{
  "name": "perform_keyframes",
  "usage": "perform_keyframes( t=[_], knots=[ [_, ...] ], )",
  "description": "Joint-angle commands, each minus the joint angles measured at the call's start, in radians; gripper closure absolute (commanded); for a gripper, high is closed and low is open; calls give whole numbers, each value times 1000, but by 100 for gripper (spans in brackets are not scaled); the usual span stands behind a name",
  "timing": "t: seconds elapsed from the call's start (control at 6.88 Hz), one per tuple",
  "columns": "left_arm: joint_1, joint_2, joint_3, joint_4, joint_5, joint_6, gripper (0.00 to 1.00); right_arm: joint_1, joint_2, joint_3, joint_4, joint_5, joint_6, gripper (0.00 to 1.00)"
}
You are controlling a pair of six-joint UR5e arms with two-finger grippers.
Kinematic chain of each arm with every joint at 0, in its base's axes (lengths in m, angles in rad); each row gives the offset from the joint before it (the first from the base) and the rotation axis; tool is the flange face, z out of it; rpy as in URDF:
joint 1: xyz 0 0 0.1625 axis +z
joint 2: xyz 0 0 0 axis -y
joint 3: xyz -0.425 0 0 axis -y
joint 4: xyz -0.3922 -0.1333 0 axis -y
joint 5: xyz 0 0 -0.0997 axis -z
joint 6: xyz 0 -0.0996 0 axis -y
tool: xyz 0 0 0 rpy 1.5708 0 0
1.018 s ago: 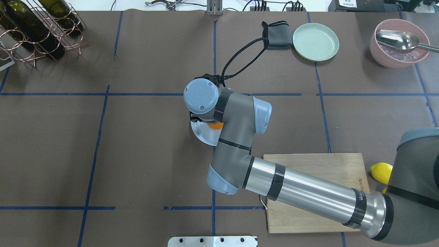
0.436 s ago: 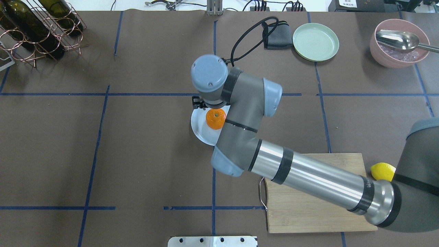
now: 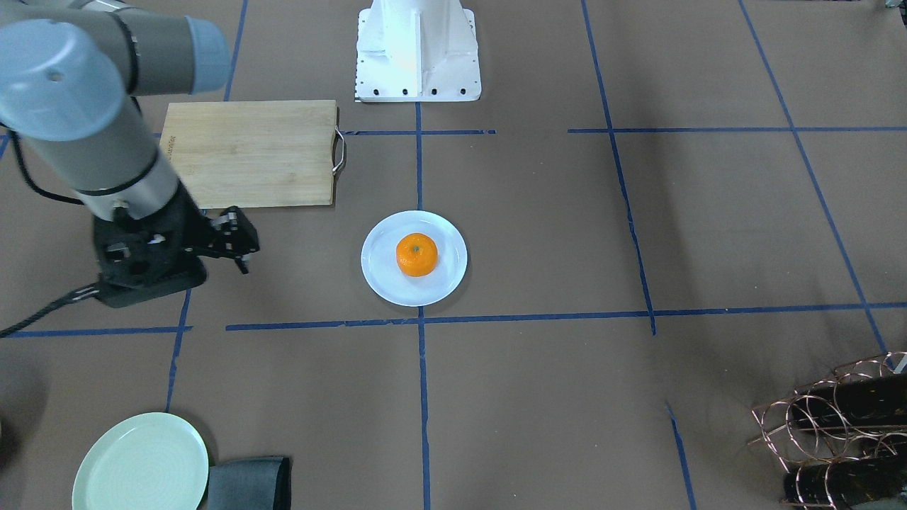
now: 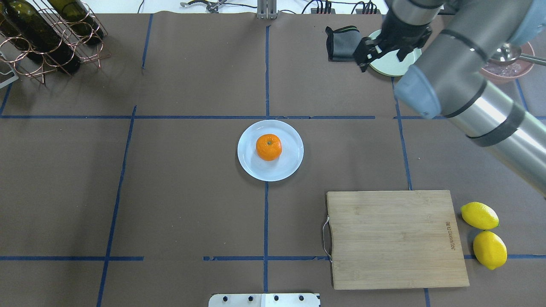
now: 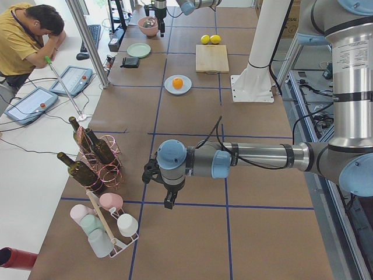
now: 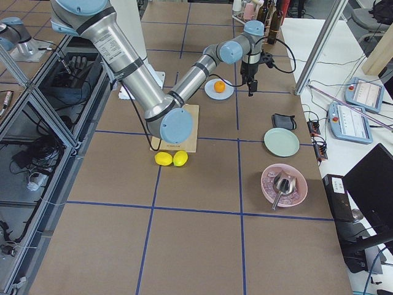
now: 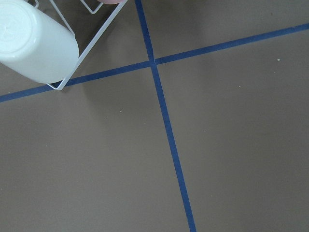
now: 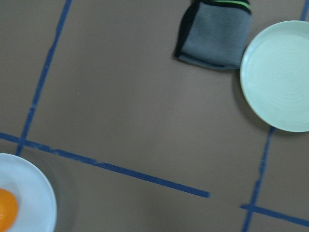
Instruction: Pick orange to plate
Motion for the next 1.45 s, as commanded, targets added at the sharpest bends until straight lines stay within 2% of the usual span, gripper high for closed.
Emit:
perform_keyframes(
  t=[0.0,0.29,0.58,0.73,0.87,1.02,1.31],
  knots=[
    [0,1,-4,-2,1,0,0,214,-125,49,-141,69,-355,0],
    [0,1,-7,-2,-4,1,0,366,-313,50,-136,69,-540,0],
    [0,1,-7,-2,-7,3,0,422,-529,81,-132,61,-542,0],
    [0,1,-10,-3,-7,6,0,454,-586,73,-90,61,-542,0],
    [0,1,-10,-8,-7,14,0,462,-677,72,18,66,-536,0],
    [0,-1,-8,-8,-5,12,0,462,-719,62,88,67,-533,0],
    [0,1,-15,-8,5,11,0,462,-757,52,134,90,-533,0]
  ],
)
